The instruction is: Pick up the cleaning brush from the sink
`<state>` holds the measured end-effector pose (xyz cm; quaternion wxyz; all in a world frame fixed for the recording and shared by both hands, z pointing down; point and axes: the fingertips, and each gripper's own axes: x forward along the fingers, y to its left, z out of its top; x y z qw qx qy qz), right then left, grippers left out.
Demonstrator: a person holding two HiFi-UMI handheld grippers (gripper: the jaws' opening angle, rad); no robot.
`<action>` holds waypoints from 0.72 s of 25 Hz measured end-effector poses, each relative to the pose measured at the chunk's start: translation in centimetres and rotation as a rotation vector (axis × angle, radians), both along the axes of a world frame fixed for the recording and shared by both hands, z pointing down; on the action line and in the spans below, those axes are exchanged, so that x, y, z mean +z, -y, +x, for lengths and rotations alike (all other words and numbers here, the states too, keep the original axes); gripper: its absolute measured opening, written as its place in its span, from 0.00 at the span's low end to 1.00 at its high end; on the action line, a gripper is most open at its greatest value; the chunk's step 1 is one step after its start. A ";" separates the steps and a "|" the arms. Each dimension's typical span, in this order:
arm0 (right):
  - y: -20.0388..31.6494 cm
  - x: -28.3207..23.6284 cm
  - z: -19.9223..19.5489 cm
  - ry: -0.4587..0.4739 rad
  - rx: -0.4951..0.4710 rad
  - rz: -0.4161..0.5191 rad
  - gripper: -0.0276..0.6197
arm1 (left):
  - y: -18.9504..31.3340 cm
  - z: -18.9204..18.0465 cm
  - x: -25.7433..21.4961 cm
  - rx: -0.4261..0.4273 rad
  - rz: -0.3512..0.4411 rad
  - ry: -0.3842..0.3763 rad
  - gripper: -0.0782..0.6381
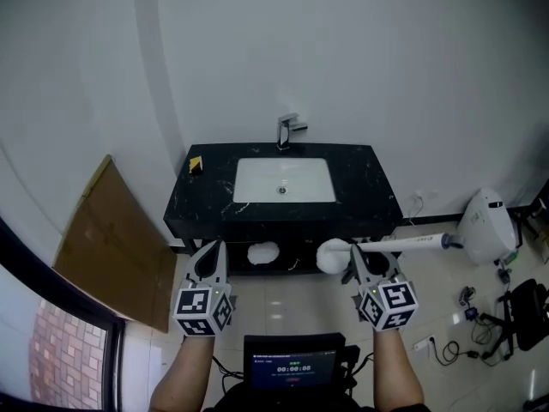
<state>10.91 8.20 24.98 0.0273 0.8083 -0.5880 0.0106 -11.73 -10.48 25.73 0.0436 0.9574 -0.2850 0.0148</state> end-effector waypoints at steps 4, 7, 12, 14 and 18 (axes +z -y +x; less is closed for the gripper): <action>-0.6 0.3 -0.3 -0.013 0.003 -0.005 0.16 | -0.2 -0.5 0.2 0.002 0.015 0.005 0.12; -0.5 0.7 -0.1 -0.008 0.000 -0.009 0.16 | -0.2 -0.2 0.4 0.008 0.018 0.007 0.12; -0.9 0.9 -0.6 -0.008 -0.003 -0.016 0.16 | -1.0 0.0 0.6 0.039 0.034 0.029 0.12; -1.1 0.9 -0.7 -0.006 -0.004 -0.016 0.16 | -1.2 0.1 0.7 0.036 0.032 0.037 0.12; -1.2 0.8 -0.2 0.001 0.006 -0.016 0.16 | -0.9 0.3 0.9 0.020 0.007 0.031 0.12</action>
